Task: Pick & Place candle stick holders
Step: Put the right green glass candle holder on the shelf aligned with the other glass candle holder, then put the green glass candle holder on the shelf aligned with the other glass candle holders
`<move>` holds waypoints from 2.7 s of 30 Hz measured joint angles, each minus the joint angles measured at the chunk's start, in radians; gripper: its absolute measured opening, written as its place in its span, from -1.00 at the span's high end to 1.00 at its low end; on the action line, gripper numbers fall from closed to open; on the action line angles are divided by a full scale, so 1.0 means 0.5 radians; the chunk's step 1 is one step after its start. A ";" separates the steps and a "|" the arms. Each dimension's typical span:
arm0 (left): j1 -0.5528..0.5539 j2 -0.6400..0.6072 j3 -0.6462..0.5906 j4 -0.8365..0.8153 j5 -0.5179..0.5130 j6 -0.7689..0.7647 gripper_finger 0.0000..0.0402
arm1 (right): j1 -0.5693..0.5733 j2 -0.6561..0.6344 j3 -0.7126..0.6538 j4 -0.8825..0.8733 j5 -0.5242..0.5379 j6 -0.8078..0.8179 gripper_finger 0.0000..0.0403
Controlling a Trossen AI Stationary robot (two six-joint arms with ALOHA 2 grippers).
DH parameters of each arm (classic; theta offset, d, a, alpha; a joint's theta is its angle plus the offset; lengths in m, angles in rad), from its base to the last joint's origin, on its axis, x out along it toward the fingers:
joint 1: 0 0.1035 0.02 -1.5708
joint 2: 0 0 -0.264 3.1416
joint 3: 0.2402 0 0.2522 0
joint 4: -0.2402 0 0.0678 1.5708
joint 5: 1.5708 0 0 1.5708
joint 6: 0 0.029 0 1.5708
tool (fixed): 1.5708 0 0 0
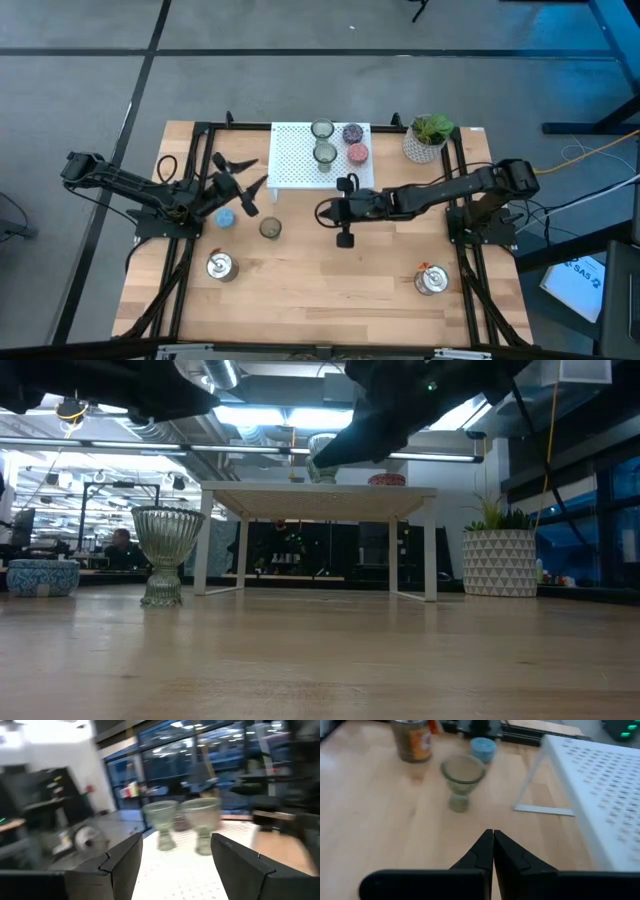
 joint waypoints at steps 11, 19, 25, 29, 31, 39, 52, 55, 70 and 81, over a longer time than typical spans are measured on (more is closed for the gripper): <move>0.005 0.000 0.000 0.022 -0.032 0.108 -0.15 | 0.004 0.008 0.000 0.123 0.694 0.100 0.93; 0.005 -0.001 0.000 -0.059 -0.129 0.104 -0.15 | -0.092 0.013 0.001 0.130 0.876 0.175 0.93; 0.005 0.000 0.000 -0.106 -0.139 0.041 -0.15 | -0.196 0.047 0.003 0.086 0.874 0.208 0.93; 0.005 0.000 0.000 -0.107 -0.139 -0.003 -0.15 | -0.238 0.064 0.005 0.114 0.874 0.208 0.93; 0.005 0.000 0.000 -0.107 -0.139 -0.022 -0.15 | -0.256 0.072 0.002 0.087 0.870 0.207 0.93; 0.005 0.000 0.000 -0.128 -0.139 -0.023 -0.15 | -0.306 0.091 0.002 0.166 0.754 0.207 0.93; 0.005 0.000 0.000 -0.130 -0.139 -0.022 -0.15 | -0.339 0.091 0.002 0.233 0.763 0.144 0.93; 0.005 0.000 0.000 -0.130 -0.139 -0.023 -0.15 | -0.339 0.091 0.002 0.232 0.763 0.140 0.93; -0.184 0.000 0.018 -0.163 -0.099 -0.136 -0.15 | -0.034 -0.222 0.000 -0.238 0.512 0.172 0.93; -0.447 0.312 0.613 -1.235 0.100 -0.564 -0.15 | 0.272 -0.428 -0.033 -0.640 0.110 0.278 0.93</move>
